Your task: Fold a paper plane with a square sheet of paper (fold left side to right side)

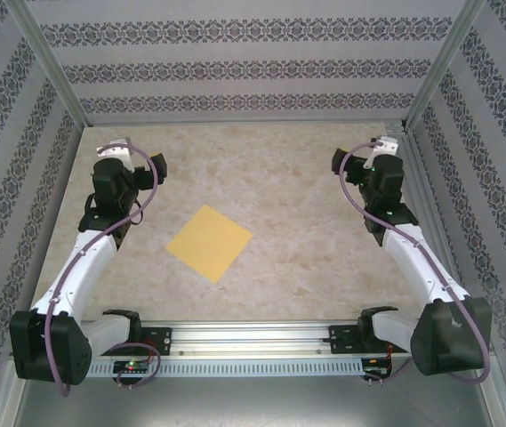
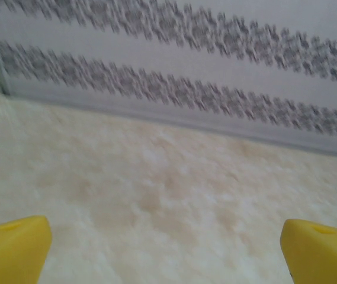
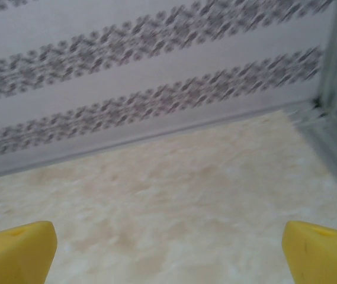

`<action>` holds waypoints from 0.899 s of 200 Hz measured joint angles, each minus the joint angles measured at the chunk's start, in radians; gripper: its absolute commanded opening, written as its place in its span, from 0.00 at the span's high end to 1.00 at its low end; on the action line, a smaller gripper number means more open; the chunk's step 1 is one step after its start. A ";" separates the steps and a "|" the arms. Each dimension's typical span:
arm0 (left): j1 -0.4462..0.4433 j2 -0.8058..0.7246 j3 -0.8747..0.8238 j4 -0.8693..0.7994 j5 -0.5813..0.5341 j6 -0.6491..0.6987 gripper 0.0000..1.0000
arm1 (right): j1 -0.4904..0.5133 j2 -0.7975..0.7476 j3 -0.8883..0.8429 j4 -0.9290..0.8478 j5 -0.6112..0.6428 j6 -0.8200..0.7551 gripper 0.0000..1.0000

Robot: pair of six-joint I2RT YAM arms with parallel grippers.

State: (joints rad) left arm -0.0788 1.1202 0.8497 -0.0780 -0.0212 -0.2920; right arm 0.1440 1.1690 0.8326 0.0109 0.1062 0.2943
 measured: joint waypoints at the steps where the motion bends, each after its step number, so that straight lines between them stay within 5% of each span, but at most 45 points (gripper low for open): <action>1: 0.000 0.000 0.001 -0.014 0.009 -0.008 0.00 | 0.004 0.001 0.002 -0.005 0.000 0.004 0.02; 40: -0.010 0.010 -0.029 -0.304 0.232 -0.176 0.00 | 0.259 0.086 0.023 -0.237 0.059 0.240 0.03; 90: -0.054 0.014 -0.188 -0.377 0.362 -0.320 0.00 | 0.586 0.385 0.193 -0.406 0.149 0.446 0.06; 180: -0.067 0.116 -0.263 -0.285 0.454 -0.416 0.03 | 0.766 0.735 0.460 -0.535 0.208 0.574 0.03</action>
State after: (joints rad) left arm -0.1459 1.2358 0.5865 -0.3630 0.4332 -0.7082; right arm 0.9100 1.9038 1.2930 -0.5240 0.3138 0.8684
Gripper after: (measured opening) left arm 0.973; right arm 0.961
